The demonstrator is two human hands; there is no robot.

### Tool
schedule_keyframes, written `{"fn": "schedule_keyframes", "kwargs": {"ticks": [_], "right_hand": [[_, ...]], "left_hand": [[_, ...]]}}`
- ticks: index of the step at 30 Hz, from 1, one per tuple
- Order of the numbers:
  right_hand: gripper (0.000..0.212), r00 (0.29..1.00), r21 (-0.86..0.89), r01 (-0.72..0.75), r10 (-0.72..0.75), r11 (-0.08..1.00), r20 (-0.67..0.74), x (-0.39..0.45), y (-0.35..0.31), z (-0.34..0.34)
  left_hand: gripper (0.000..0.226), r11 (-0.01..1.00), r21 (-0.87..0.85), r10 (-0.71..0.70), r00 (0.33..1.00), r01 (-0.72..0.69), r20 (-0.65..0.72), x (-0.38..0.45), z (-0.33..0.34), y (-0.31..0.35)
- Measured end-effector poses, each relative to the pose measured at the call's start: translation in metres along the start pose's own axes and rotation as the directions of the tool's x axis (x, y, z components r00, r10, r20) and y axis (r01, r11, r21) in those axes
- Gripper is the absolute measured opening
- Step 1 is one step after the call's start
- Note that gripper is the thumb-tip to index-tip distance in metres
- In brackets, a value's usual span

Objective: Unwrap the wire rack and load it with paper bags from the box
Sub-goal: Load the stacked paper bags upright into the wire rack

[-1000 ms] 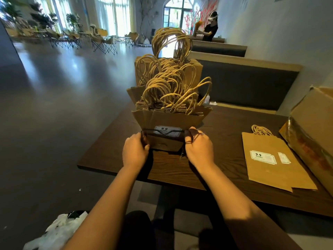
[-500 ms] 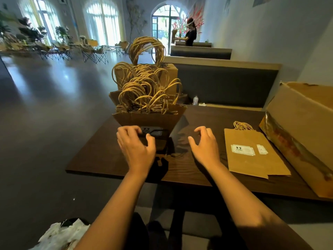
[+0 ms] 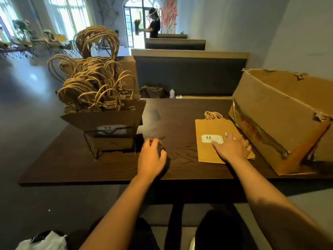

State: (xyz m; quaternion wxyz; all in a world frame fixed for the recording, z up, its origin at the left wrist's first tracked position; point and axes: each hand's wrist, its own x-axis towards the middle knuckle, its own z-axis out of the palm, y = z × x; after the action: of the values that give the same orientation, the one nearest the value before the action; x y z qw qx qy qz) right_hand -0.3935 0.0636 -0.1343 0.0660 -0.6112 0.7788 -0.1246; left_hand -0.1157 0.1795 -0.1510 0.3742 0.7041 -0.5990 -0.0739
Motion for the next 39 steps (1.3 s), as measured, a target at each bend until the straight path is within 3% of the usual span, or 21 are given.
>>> {"fn": "schedule_keyframes", "kwargs": {"ticks": [4, 10, 18, 27, 36, 39], "right_hand": [[0.093, 1.000, -0.021, 0.023, -0.024, 1.000, -0.018, -0.007, 0.005, 0.016], [0.089, 0.991, -0.098, 0.118, -0.123, 0.988, -0.046, -0.024, -0.035, 0.027], [0.093, 0.986, -0.054, 0.154, -0.157, 0.987, -0.061, -0.040, -0.075, 0.035], [0.079, 0.967, 0.188, 0.239, -0.216, 0.953, -0.135, -0.049, -0.078, 0.043], [0.086, 0.971, -0.009, 0.173, -0.169, 0.985, 0.172, -0.031, -0.092, 0.013], [0.090, 0.963, 0.030, 0.113, -0.116, 0.993, 0.242, -0.025, -0.092, 0.010]], "left_hand": [[0.043, 0.951, 0.307, -0.048, 0.970, -0.028, 0.237, 0.007, 0.016, -0.003], [0.065, 0.909, 0.379, 0.029, 0.934, -0.172, 0.355, 0.011, 0.025, 0.005], [0.070, 0.926, 0.346, 0.027, 0.943, -0.148, 0.331, 0.009, 0.021, 0.006], [0.065, 0.956, 0.283, 0.006, 0.964, -0.083, 0.264, 0.011, 0.021, 0.002], [0.056, 0.976, 0.212, -0.008, 0.968, -0.047, 0.251, 0.011, 0.016, 0.003], [0.055, 0.979, 0.200, -0.013, 0.966, -0.041, 0.259, 0.012, 0.015, 0.003]]}}
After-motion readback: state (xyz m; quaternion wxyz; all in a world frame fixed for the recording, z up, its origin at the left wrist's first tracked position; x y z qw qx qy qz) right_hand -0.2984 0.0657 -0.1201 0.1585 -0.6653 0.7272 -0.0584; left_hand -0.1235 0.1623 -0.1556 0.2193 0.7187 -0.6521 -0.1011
